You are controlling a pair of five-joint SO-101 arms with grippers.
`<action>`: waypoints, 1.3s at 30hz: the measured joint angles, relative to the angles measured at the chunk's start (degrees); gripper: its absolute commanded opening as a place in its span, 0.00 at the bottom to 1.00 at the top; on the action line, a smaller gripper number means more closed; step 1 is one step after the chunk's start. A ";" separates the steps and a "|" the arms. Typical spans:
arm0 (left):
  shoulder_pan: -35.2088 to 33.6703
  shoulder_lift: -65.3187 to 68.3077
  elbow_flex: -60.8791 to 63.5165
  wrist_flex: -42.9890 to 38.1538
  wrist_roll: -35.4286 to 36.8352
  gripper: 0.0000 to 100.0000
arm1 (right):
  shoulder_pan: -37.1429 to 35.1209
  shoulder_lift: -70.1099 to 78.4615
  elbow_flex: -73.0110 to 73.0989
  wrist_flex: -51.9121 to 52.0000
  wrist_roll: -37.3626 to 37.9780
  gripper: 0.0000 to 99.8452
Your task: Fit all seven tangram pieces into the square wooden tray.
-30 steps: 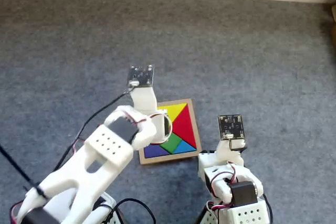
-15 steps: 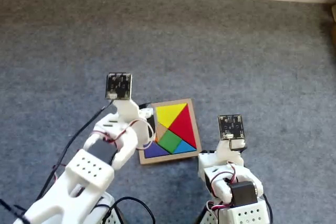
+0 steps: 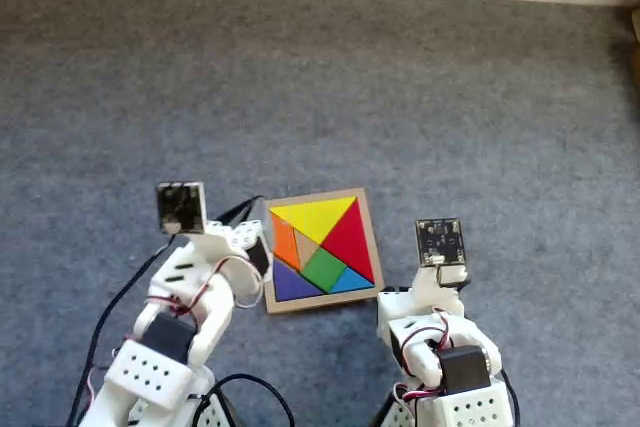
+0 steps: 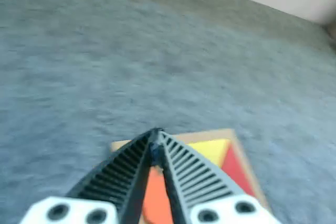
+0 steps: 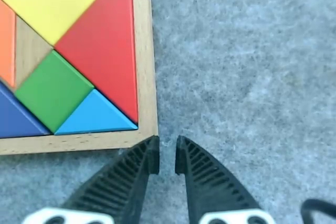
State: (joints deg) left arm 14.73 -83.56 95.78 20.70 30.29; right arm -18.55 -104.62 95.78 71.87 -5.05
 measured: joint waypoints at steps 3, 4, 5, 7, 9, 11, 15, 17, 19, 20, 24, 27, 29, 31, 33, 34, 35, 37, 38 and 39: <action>-3.43 -7.30 0.18 0.88 0.09 0.01 | 0.00 0.00 0.00 0.00 0.00 0.06; -4.31 -9.14 0.18 2.37 0.09 0.01 | 0.00 0.00 0.00 0.00 0.00 0.06; -5.27 -11.16 0.18 4.04 0.09 0.01 | 0.00 0.00 0.00 0.00 0.00 0.06; -6.95 -14.07 0.18 7.82 0.09 0.01 | 0.00 0.00 0.00 0.00 0.00 0.06; -7.12 -15.56 0.18 12.92 0.09 0.01 | 0.00 0.00 0.00 0.00 0.00 0.06; -7.21 -15.91 0.18 19.25 0.09 0.01 | 0.00 0.00 0.00 0.00 0.00 0.06; -7.21 -16.35 0.18 28.40 0.09 0.01 | 0.00 0.00 0.00 0.00 0.00 0.06; -7.21 -16.35 0.18 32.00 0.09 0.01 | 0.00 0.00 0.00 0.00 0.00 0.06; -7.21 -16.44 0.18 35.60 0.09 0.01 | 0.00 0.00 0.00 0.00 0.00 0.06; -7.21 -16.44 0.18 36.84 0.09 0.01 | 0.00 0.00 0.00 0.00 0.00 0.06; -7.65 -16.44 0.18 38.77 0.09 0.01 | 0.00 0.00 0.00 0.00 0.00 0.06; -9.58 -16.44 0.18 40.26 0.09 0.01 | 0.00 0.00 0.00 0.00 0.00 0.06; -10.37 -16.44 0.18 41.93 0.09 0.01 | 0.00 0.00 0.00 0.00 0.00 0.06; -10.90 -16.44 0.18 43.43 0.09 0.01 | 0.00 0.00 0.00 0.00 0.00 0.06; -10.90 -16.44 0.18 44.57 0.09 0.01 | 0.00 0.00 0.00 0.00 0.00 0.06; -10.90 -16.44 0.18 45.10 0.09 0.01 | 0.00 0.00 0.00 0.00 0.00 0.06; -10.90 -16.44 0.18 45.89 0.09 0.01 | 0.00 0.00 0.00 0.00 0.00 0.06; -10.90 -16.44 0.18 48.26 0.09 0.01 | 0.00 0.00 0.00 0.00 0.00 0.06; -10.90 -16.44 0.18 49.41 0.09 0.01 | 0.00 0.00 0.00 0.00 0.00 0.06; -10.90 -16.44 0.18 50.64 0.09 0.01 | 0.00 0.00 0.00 0.00 0.00 0.06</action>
State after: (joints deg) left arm 3.82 -100.00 95.96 71.34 30.37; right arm -18.55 -104.62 95.78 71.87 -5.05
